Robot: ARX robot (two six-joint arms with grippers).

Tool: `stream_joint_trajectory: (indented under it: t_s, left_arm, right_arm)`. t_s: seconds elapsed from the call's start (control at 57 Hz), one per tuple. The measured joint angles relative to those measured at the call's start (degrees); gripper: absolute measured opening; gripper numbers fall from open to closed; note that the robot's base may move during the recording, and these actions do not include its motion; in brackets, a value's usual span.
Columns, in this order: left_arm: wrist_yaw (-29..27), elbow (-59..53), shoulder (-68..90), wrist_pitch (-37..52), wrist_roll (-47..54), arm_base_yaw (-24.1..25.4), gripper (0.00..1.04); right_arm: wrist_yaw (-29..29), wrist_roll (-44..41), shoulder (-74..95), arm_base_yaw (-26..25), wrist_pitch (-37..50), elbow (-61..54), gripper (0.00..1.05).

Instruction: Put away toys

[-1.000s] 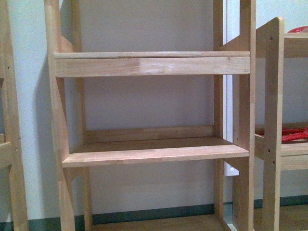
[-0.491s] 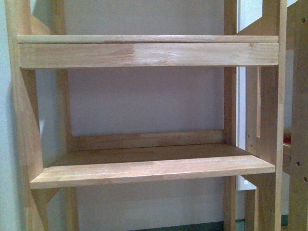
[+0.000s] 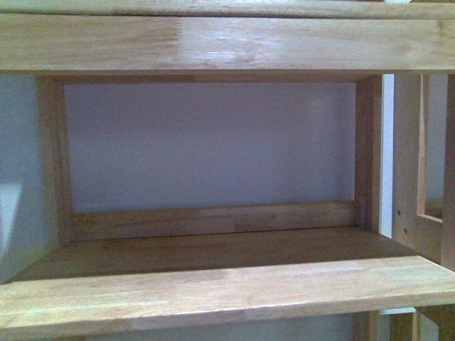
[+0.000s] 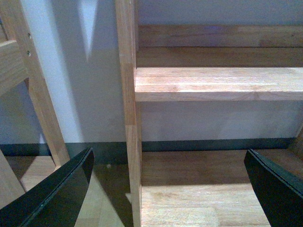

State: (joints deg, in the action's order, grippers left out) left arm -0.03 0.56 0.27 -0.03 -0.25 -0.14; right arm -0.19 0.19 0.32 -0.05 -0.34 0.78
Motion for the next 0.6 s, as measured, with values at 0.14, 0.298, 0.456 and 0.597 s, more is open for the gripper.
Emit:
stream_joint_trajectory:
  t_s: [0.14,0.298,0.456,0.597]
  left_arm:
    - [0.0,0.0,0.0,0.0,0.0,0.0,0.99]
    - [0.0,0.0,0.0,0.0,0.0,0.0,0.99]
    - [0.0,0.0,0.0,0.0,0.0,0.0,0.99]
    - [0.0,0.0,0.0,0.0,0.0,0.0,0.98]
  right_arm:
    - [0.0,0.0,0.0,0.0,0.0,0.0,0.06]
    - [0.0,0.0,0.0,0.0,0.0,0.0,0.06]
    - [9.7,0.3,0.9,3.8,0.7,0.0,0.06]
    - [12.6,0.2,3.3,6.0,1.4,1.1,0.06]
